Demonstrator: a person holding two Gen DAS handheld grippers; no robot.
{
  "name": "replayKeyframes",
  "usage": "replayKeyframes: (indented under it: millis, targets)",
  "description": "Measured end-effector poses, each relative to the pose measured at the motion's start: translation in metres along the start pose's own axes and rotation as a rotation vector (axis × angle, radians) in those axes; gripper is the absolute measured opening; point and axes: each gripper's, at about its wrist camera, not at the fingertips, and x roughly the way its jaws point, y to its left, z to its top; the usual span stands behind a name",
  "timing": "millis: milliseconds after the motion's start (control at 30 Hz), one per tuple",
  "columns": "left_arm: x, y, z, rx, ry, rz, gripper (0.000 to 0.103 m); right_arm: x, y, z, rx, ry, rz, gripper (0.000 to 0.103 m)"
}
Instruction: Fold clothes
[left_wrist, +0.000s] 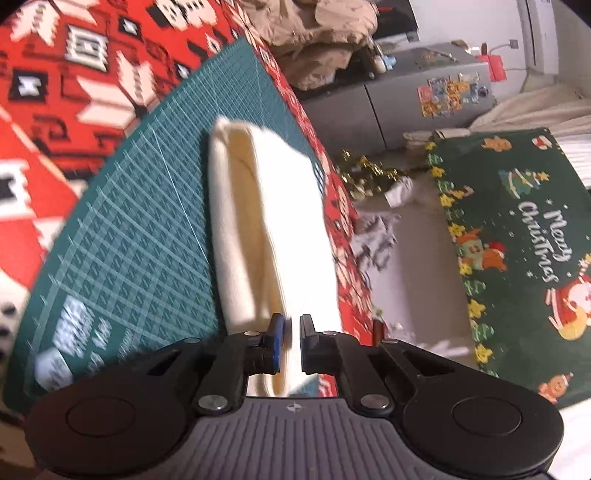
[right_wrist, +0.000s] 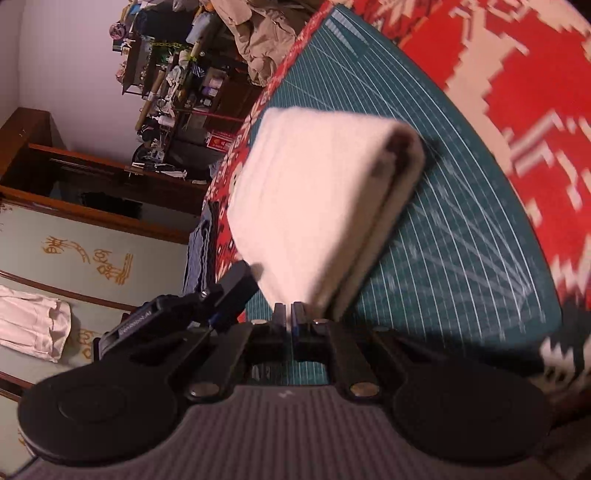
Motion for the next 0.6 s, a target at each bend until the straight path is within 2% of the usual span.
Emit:
replayKeyframes:
  millis: [133,233,333,400,467,600]
  targets:
    - [0.005,-0.005,-0.007,0.018,0.037,0.009,0.011,-0.006,-0.008,-0.008,0.028,-0.003,0.004,0.006]
    - [0.006,-0.007,-0.011,0.042,0.045,0.030,0.004,-0.018,-0.007,-0.004,0.020,-0.055,0.031,0.006]
    - [0.008,-0.010,-0.015,0.065,0.053,0.052,0.005,-0.025,0.000,0.005,-0.026,-0.118,0.035,0.006]
    - [0.008,-0.011,-0.018,0.080,0.058,0.066,0.005,-0.023,-0.001,0.012,-0.022,-0.128,0.050,0.006]
    - [0.008,-0.013,-0.020,0.097,0.064,0.079,0.005,-0.019,-0.006,0.015,0.004,-0.127,0.041,0.006]
    - [0.000,-0.019,-0.021,0.136,0.081,0.099,0.004,-0.032,-0.026,0.018,0.048,-0.179,0.016,0.006]
